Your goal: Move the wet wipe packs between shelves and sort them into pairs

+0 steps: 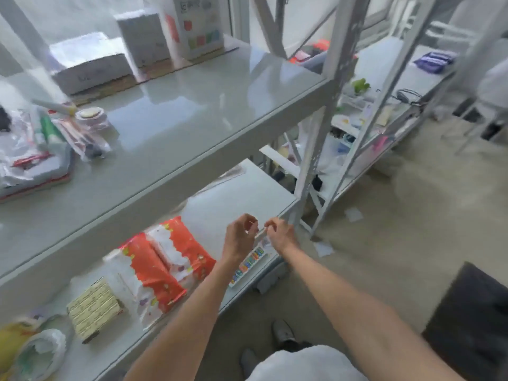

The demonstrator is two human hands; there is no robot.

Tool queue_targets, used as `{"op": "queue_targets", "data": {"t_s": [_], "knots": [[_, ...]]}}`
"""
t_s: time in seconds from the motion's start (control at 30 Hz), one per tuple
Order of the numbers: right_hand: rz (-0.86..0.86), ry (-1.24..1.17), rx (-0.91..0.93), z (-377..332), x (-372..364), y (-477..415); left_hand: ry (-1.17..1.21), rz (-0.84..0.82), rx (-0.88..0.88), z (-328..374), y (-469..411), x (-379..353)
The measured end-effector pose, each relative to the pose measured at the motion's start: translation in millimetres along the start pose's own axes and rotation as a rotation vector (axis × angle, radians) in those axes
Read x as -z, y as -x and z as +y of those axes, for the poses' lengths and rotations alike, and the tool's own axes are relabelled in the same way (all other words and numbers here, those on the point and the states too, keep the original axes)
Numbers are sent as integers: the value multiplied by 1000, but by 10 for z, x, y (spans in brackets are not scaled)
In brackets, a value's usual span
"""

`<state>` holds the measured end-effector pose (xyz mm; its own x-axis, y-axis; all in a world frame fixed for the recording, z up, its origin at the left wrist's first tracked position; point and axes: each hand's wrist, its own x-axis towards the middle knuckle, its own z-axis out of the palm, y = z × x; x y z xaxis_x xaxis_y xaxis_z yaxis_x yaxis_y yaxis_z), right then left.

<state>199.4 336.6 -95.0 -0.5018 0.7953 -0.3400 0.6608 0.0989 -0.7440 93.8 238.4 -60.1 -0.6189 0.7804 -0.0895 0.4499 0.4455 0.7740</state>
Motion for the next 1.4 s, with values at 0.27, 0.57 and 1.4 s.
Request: {"op": "queue_targets", "data": {"t_s": [0.27,0.57,1.4], "knots": [[398,-54,-408,1463,1593,281,-163,-517,-211,1207,-488,-1405],[454,12,-723,2711,3101,873,-262,-773,-488,2697,-479,-2744],[411,41,-741,4007,6109,-1568,-254,-966,-279,4772,-2828,-5859]]}}
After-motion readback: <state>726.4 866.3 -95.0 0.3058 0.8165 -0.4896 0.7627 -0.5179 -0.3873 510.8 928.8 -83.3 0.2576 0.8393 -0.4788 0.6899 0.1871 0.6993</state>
